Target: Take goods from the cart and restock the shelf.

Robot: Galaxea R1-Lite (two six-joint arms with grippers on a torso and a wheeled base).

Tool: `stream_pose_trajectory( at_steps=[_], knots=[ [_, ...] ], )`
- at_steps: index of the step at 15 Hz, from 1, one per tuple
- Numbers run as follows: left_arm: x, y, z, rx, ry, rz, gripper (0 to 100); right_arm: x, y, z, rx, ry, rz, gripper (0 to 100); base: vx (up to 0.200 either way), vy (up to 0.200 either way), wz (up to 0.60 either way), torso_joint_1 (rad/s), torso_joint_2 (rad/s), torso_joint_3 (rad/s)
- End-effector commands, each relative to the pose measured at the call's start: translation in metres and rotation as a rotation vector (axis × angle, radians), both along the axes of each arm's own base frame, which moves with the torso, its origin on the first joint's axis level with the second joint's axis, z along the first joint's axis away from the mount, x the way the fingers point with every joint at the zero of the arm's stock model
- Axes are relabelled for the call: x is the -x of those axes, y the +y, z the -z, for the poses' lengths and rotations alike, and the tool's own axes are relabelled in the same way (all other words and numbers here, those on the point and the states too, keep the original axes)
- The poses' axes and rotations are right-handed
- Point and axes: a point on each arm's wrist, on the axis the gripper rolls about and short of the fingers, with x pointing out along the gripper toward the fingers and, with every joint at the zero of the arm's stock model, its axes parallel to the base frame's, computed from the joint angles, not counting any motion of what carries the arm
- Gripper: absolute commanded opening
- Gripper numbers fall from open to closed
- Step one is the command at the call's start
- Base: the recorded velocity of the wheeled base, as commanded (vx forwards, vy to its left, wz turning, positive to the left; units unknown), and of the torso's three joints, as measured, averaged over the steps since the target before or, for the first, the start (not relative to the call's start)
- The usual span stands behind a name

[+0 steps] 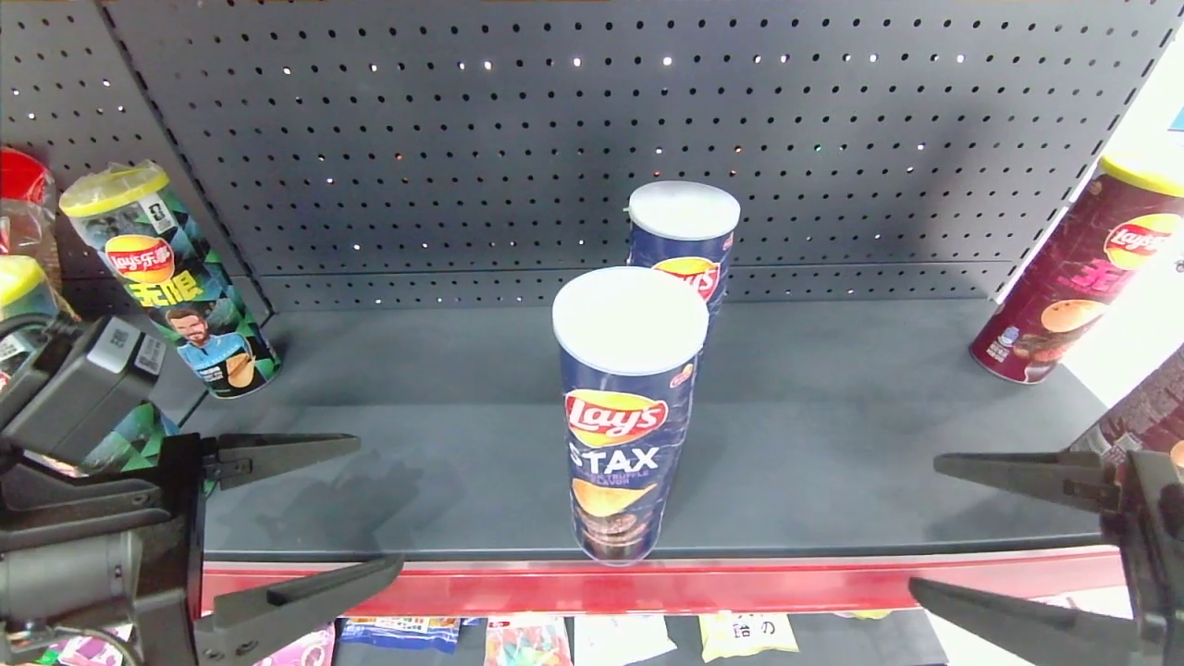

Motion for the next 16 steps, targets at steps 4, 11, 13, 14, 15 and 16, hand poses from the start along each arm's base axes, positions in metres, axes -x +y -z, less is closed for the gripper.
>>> stream_pose_trajectory(
  at_steps=[4, 11, 13, 14, 15, 16],
  knots=[
    [-0.009, -0.002, 0.003, -0.023, 0.019, -0.034, 100, 0.04, -0.028, -0.001, -0.008, -0.013, 0.002, 100, 0.0, 0.0, 0.0, 0.0, 0.0, 0.0],
    [-0.017, -0.004, 0.009, -0.076, 0.032, -0.121, 100, 0.102, -0.078, 0.039, -0.01, -0.118, 0.27, 100, 0.0, 0.0, 0.0, 0.0, 0.0, 0.0],
    [-0.02, -0.005, 0.01, -0.081, 0.039, -0.117, 100, 0.109, -0.082, 0.044, -0.059, -0.115, 0.438, 100, 0.0, 0.0, 0.0, 0.0, 0.0, 0.0],
    [-0.019, -0.007, 0.01, -0.082, 0.039, -0.108, 100, 0.111, -0.083, 0.048, -0.081, -0.107, 0.543, 100, 0.0, 0.0, 0.0, 0.0, 0.0, 0.0],
    [-0.018, -0.009, 0.01, -0.087, 0.038, -0.101, 100, 0.114, -0.084, 0.058, -0.1, -0.097, 0.646, 100, 0.0, 0.0, 0.0, 0.0, 0.0, 0.0],
    [-0.018, -0.012, 0.011, -0.101, 0.037, -0.109, 100, 0.121, -0.085, 0.072, -0.107, -0.11, 0.716, 100, 0.0, 0.0, 0.0, 0.0, 0.0, 0.0]
  ],
)
